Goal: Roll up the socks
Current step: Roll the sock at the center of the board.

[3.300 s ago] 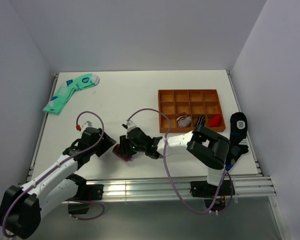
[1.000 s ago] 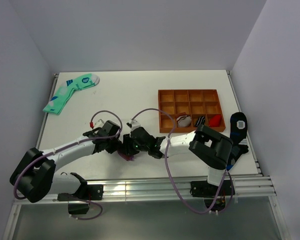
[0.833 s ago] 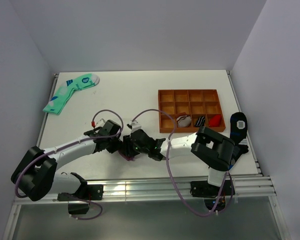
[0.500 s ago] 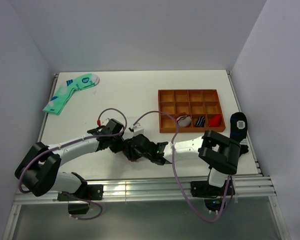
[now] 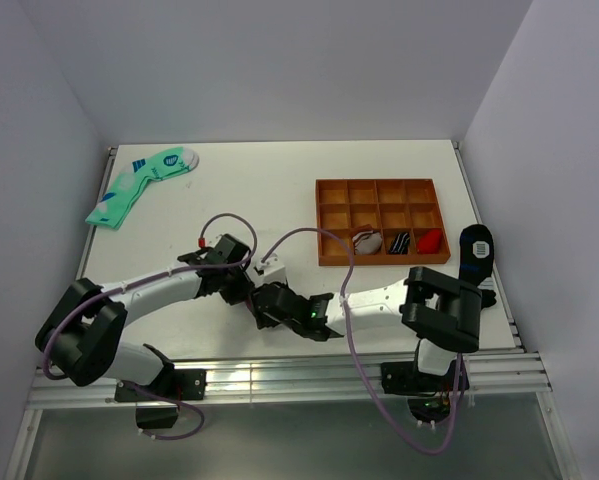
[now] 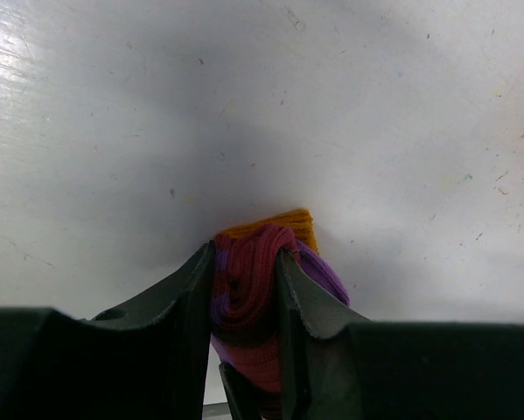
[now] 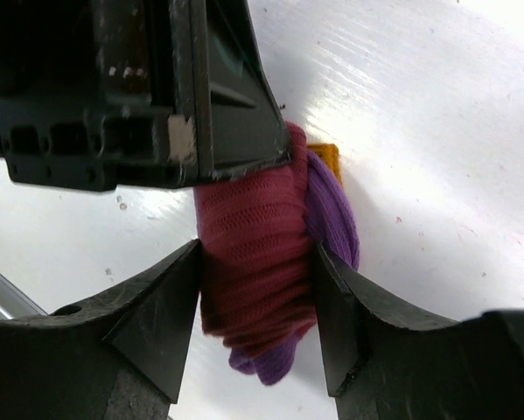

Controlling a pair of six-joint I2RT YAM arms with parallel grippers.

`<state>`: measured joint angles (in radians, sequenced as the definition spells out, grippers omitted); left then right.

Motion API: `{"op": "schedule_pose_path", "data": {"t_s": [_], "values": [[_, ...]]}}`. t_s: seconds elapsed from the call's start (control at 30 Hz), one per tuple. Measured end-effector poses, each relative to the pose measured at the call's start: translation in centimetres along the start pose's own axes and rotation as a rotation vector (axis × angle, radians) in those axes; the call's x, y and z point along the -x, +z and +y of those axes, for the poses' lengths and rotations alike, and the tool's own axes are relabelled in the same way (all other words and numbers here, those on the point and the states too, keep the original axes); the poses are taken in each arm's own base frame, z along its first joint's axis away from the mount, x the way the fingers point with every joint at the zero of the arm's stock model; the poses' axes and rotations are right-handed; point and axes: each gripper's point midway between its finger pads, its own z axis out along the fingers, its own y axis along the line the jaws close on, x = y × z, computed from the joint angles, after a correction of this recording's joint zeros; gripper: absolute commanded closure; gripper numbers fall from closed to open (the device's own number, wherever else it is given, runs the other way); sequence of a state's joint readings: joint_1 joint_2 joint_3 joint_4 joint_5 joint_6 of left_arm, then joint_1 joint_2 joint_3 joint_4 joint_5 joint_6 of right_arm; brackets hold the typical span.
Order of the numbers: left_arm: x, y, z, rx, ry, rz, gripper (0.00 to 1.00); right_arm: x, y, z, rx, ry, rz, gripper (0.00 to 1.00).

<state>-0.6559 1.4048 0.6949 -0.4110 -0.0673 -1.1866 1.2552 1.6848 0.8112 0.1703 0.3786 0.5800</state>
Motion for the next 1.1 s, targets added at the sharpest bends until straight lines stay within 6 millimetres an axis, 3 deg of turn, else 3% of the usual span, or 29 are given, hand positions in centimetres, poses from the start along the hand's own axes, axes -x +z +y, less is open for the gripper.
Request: {"op": "schedule_pose_path", "data": {"t_s": [0.27,0.67,0.87,1.1], "values": [[0.0,0.0,0.0,0.019,0.017,0.008,1.00,-0.5,-1.0,-0.3,-0.031,-0.066,0.007,0.39],[0.3,0.0,0.1,0.043,0.043,0.010,1.00,-3.0,-2.9,-1.7,-0.118,-0.270,0.092,0.36],[0.3,0.0,0.2,0.045,0.046,0.010,1.00,-0.5,-4.0,-0.9,-0.124,-0.306,0.052,0.34],[0.3,0.1,0.2,0.054,0.054,0.015,1.00,3.6,-5.9,3.2,-0.081,-0.352,-0.029,0.33]]}}
